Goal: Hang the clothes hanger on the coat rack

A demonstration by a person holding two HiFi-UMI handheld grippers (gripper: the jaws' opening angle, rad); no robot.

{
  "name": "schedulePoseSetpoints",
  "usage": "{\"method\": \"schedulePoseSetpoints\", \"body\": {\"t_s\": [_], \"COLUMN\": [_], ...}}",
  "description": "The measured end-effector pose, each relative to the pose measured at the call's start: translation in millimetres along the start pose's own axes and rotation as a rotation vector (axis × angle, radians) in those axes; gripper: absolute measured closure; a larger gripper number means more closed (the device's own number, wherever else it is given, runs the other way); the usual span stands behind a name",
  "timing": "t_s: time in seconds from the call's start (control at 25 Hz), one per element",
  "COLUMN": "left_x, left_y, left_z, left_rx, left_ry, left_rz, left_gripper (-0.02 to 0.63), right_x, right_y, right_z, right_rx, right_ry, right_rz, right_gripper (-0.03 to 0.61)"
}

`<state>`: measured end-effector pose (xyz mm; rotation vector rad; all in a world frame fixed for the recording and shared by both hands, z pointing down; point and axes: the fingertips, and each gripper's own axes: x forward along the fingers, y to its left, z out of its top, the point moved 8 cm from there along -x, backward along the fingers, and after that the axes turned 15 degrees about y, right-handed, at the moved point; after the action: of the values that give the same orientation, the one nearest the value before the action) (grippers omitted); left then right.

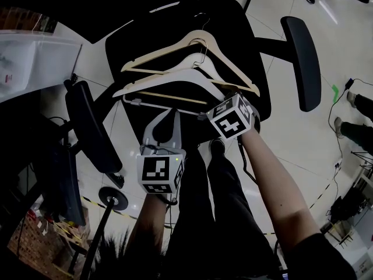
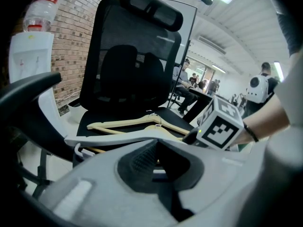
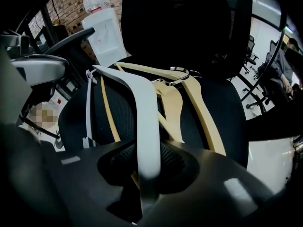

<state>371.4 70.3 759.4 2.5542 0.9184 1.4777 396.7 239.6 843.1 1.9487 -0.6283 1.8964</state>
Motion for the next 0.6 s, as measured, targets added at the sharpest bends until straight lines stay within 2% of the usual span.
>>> {"method": "schedulePoseSetpoints", "body": {"t_s": [0.6], "left_x": [-9.6], "left_y": [0.5], "left_z": [2.5], "left_rx": [0.0], "left_ry": [-0.021], "left_rz": [0.016], "left_gripper": [0.609], "right_x": [-30.8], "right_y": [7.7], "right_z": [-10.2], "right_rx": [0.009], "right_ry": [-0.131], "right_rz": [-0.07], "right_gripper": [0.472]}}
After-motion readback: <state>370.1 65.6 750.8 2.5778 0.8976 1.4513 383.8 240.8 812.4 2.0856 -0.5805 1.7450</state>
